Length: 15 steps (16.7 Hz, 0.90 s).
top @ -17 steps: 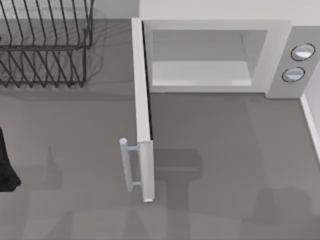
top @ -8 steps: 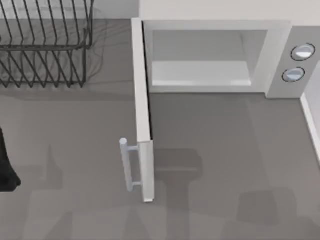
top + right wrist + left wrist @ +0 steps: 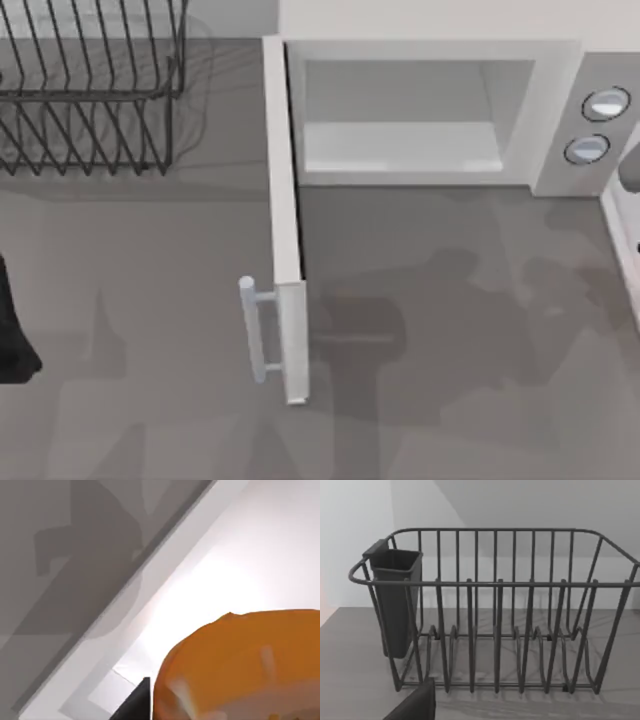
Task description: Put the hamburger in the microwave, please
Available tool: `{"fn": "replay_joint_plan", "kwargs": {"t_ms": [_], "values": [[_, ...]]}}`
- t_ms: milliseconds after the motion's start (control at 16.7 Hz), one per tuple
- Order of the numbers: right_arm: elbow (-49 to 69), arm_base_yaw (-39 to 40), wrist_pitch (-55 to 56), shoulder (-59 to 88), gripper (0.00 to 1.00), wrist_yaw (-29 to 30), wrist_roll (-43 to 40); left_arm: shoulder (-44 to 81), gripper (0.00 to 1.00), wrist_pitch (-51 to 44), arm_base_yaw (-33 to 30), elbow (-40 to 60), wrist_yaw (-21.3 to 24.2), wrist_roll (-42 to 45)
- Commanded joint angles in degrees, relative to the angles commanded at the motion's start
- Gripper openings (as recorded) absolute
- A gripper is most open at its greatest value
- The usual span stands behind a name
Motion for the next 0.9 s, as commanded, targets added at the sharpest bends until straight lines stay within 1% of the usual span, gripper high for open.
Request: {"fn": "replay_joint_plan", "kwargs": {"t_ms": [300, 540, 720, 900], "values": [[3.97, 16.1, 29.8, 16.62, 0.0, 8.51, 21.75, 0.0, 1.0, 0.0, 0.0, 0.0, 0.0, 0.0], [6.36, 25.69, 52.59, 26.3, 0.0, 16.49, 38.9, 0.0, 1.0, 0.0, 0.0, 0.0, 0.0, 0.0], [7.32, 30.26, 64.5, 31.58, 0.0, 22.14, 48.98, 0.0, 1.0, 0.0, 0.0, 0.0, 0.0, 0.0], [8.19, 32.66, 71.13, 34.33, 0.0, 26.29, 55.2, 0.0, 1.0, 0.0, 0.0, 0.0, 0.0, 0.0]]}}
